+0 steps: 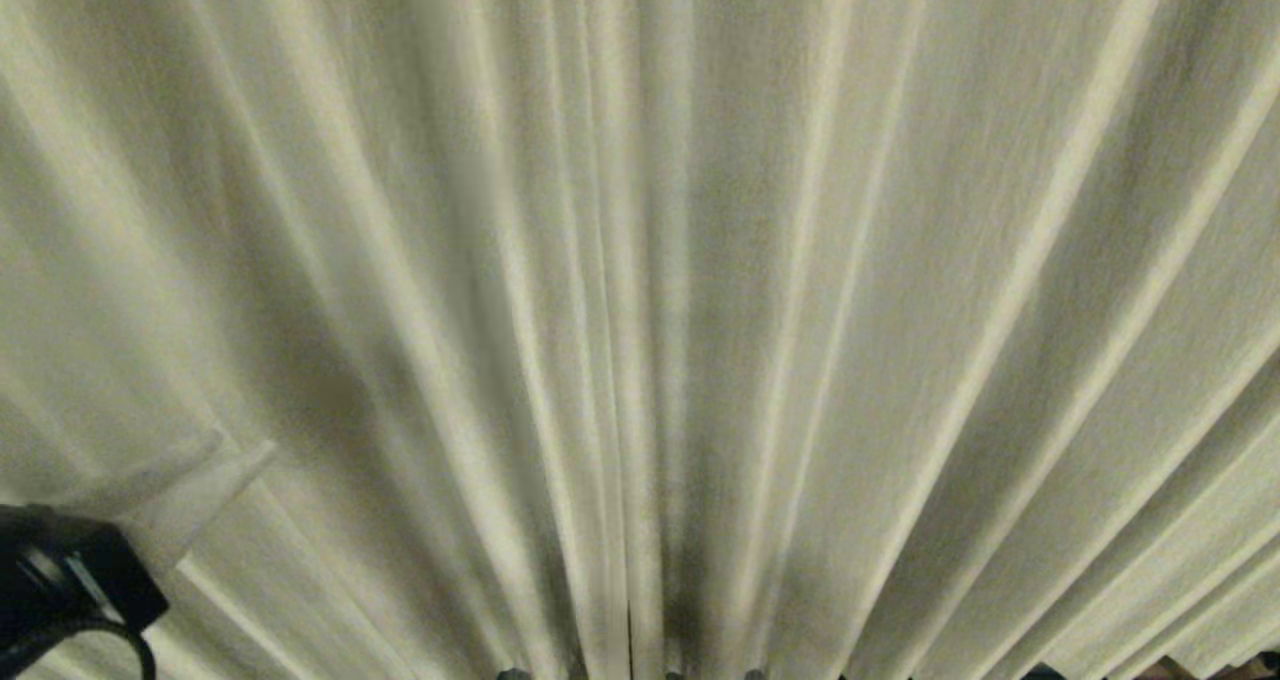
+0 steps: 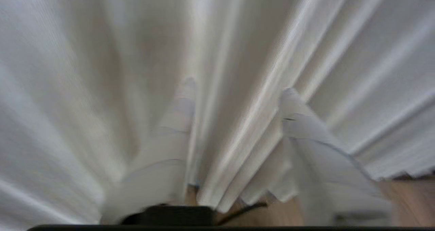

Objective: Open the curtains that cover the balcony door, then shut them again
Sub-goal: Pull the outer curtains open on both sides

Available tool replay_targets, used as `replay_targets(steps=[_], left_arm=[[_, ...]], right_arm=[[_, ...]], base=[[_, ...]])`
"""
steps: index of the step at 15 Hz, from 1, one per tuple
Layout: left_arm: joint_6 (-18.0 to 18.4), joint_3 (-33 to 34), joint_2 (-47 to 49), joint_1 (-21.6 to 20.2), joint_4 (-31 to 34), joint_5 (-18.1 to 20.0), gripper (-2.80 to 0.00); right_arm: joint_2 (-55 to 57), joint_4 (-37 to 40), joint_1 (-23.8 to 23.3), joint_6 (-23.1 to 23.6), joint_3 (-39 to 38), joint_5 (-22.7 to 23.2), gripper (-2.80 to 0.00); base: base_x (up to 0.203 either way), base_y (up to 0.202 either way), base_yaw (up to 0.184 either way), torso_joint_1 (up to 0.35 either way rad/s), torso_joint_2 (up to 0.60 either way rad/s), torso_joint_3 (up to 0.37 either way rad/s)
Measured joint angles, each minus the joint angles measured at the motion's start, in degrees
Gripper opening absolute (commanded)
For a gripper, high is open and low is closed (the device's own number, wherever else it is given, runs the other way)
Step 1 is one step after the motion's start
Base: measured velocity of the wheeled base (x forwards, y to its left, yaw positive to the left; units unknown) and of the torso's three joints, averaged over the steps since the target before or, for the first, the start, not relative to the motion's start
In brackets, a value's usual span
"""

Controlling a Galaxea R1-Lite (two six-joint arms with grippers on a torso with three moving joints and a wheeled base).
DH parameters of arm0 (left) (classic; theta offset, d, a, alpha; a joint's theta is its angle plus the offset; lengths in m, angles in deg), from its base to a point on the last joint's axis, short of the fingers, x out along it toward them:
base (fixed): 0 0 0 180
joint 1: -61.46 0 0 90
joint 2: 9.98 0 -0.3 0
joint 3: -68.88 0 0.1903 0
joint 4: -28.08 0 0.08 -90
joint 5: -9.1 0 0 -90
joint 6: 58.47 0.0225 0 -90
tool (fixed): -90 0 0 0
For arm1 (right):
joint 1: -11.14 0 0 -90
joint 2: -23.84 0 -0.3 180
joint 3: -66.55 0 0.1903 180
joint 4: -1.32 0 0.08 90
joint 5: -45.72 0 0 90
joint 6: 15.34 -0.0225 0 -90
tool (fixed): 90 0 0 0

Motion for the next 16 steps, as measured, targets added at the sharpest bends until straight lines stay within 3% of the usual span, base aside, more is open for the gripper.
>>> replay_targets(steps=[9, 14, 16], left_arm=[[-0.12, 10.55, -15.07, 0.98, 3.1, 0.09, -2.8], [0.17, 14.95, -30.77, -8.49, 15.88, 2.82, -2.8], [1.82, 15.45, -35.65, -10.09, 19.65, 1.26, -2.8]], right_arm=[[0.0, 0.01, 0.0, 0.02, 0.0, -0.02, -2.8], [0.0, 0.0, 0.0, 0.0, 0.0, -0.02, -2.8], [0.0, 0.02, 0.0, 0.0, 0.0, 0.01, -2.8]], base=[[0.0, 0.0, 0.0, 0.0, 0.0, 0.0], [0.0, 0.0, 0.0, 0.0, 0.0, 0.0], [0.0, 0.0, 0.0, 0.0, 0.0, 0.0]])
